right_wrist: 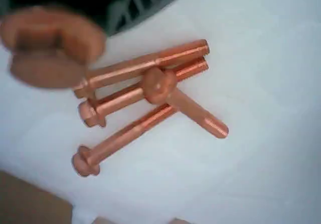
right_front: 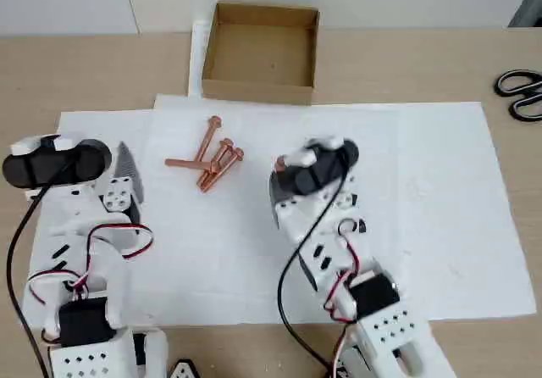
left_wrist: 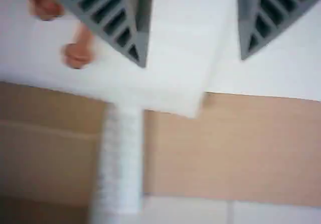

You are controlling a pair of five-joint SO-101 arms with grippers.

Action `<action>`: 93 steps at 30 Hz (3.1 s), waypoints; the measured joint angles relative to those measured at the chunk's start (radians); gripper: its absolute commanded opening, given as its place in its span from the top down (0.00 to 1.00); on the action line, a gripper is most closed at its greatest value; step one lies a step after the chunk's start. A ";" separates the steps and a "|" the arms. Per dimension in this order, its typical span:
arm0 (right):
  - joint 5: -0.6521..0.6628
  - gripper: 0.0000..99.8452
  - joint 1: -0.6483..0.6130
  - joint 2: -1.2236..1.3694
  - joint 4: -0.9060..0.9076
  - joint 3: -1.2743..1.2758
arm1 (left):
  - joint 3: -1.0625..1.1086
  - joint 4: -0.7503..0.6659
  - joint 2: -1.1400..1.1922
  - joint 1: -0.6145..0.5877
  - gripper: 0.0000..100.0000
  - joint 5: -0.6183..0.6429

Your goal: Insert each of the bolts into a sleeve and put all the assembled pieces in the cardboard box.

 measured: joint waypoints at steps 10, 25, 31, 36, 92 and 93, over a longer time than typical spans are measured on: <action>0.020 1.00 0.138 0.572 0.035 -0.583 | 0.000 0.178 0.000 -0.034 0.88 -0.032; 0.028 1.00 0.226 1.663 0.035 -1.717 | 0.000 0.221 0.000 -0.034 0.88 -0.069; 0.028 1.00 0.226 2.005 0.035 -2.071 | 0.003 0.221 0.000 -0.034 0.88 -0.069; 0.029 1.00 0.226 2.216 0.035 -2.271 | 0.003 0.221 0.000 -0.034 0.88 -0.069; 0.152 0.87 0.299 1.677 1.312 -2.855 | 0.031 0.221 0.000 -0.034 0.88 -0.071; 0.155 0.87 0.304 1.640 1.315 -2.808 | 0.031 0.221 0.000 -0.034 0.88 -0.071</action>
